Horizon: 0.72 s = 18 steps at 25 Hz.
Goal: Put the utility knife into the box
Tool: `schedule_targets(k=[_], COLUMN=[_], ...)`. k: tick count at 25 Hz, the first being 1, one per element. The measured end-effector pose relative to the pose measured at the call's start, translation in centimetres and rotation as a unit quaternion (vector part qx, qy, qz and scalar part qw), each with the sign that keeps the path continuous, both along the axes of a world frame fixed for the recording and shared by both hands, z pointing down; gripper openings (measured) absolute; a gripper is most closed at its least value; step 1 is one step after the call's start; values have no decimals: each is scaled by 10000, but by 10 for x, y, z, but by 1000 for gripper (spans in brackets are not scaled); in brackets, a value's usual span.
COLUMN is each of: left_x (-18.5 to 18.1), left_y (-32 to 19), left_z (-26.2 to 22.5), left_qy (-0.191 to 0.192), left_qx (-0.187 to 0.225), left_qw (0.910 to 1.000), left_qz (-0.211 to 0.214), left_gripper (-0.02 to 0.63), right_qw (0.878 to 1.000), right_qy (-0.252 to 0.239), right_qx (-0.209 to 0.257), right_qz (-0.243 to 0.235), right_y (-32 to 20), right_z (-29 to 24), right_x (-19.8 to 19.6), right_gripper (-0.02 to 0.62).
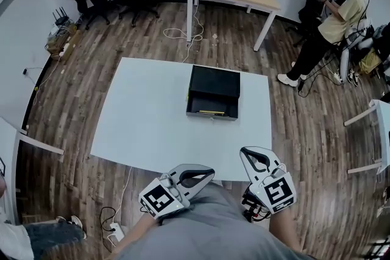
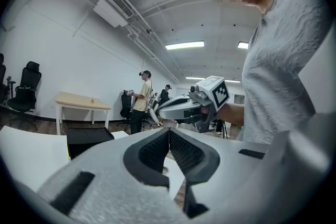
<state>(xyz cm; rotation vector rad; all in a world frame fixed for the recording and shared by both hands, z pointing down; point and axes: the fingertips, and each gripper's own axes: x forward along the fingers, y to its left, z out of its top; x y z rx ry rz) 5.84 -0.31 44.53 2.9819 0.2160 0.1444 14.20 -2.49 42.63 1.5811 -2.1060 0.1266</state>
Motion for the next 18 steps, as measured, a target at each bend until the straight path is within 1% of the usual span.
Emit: schedule_targets(k=[4, 7, 10, 13, 16, 18], left_x=[-3, -2, -4, -5, -7, -7], left_y=[0, 0, -1, -4, -7, -8], left_z=[-2, -10, -8, -8, -5, -8], left_qy=[11, 29, 47, 65, 68, 74], left_qx=[23, -111, 19, 46, 120, 5], left_qw=[10000, 9999, 10000, 9999, 9998, 9997], left_qz=[-31, -112, -81, -127, -163, -237], left_gripper=[18, 18, 18, 18, 18, 18], right_qw=[9999, 9997, 9992, 9978, 9954, 9935], right_qy=[-80, -178, -323, -583, -871, -1068], right_qx=[-60, -46, -64, -55, -198, -176], right_qz=[-63, -153, -237, -314, -347, -340], right_y=[9, 14, 18, 20, 23, 23], right_z=[0, 2, 4, 9, 14, 17], right_x=[-16, -29, -42, -54, -64, -68], right_gripper=[29, 29, 29, 29, 29, 29])
